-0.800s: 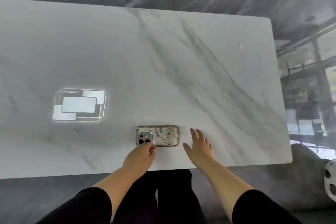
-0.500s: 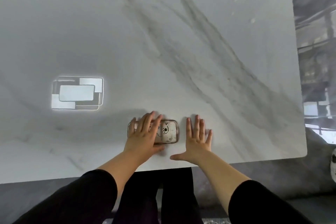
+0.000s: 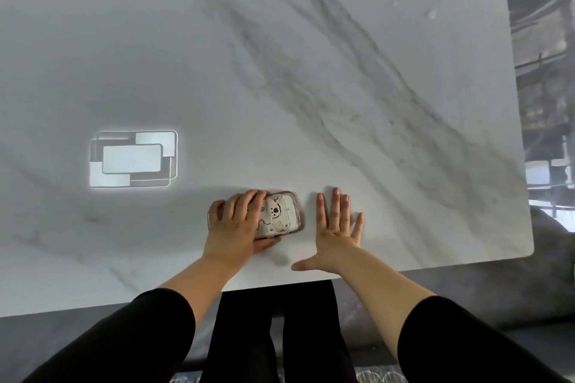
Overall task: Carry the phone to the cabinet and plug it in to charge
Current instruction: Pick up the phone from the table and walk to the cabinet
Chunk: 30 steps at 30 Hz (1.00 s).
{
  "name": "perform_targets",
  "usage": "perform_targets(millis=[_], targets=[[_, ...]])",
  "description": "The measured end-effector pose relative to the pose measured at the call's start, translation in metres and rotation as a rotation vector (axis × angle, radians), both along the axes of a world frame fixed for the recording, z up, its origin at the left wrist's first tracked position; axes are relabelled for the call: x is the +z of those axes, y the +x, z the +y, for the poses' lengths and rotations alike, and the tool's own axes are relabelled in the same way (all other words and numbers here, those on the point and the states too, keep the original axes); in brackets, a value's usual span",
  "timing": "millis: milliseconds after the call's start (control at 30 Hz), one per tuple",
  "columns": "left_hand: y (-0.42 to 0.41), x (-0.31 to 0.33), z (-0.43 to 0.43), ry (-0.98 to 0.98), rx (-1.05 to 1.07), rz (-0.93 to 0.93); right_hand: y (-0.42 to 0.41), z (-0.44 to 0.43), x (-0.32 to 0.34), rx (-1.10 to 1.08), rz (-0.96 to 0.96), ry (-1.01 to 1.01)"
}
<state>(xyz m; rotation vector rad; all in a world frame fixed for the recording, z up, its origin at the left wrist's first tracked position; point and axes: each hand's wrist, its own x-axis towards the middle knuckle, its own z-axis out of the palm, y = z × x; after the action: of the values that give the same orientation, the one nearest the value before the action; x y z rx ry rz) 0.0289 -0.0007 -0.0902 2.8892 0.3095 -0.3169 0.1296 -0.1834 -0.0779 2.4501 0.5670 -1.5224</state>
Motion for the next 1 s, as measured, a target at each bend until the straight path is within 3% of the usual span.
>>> perform_targets(millis=[167, 233, 367, 467, 533, 733, 1000], targets=[[0.014, 0.044, 0.001, -0.061, 0.217, 0.337, 0.015, -0.017, 0.039, -0.130, -0.051, 0.235], [0.014, 0.064, -0.003, -0.175, 0.285, 0.392, 0.012, -0.033, 0.062, -0.330, -0.065, 0.256], [0.014, 0.105, -0.026, -0.587, 0.372, 0.611, -0.027, -0.090, 0.102, -0.929, 0.018, 0.281], [0.011, 0.135, -0.057, -0.647, 0.312, 0.742, -0.067, -0.147, 0.125, -1.220, -0.028, 0.318], [0.010, 0.153, -0.086, -0.644, 0.248, 0.805, -0.093, -0.188, 0.142, -1.294, -0.053, 0.296], [0.001, 0.187, -0.196, -0.618, 0.108, 0.803, -0.167, -0.306, 0.175, -1.557, -0.111, 0.276], [0.033, 0.198, -0.344, -0.515, -0.057, 0.741, -0.232, -0.435, 0.187, -1.949, -0.047, 0.322]])
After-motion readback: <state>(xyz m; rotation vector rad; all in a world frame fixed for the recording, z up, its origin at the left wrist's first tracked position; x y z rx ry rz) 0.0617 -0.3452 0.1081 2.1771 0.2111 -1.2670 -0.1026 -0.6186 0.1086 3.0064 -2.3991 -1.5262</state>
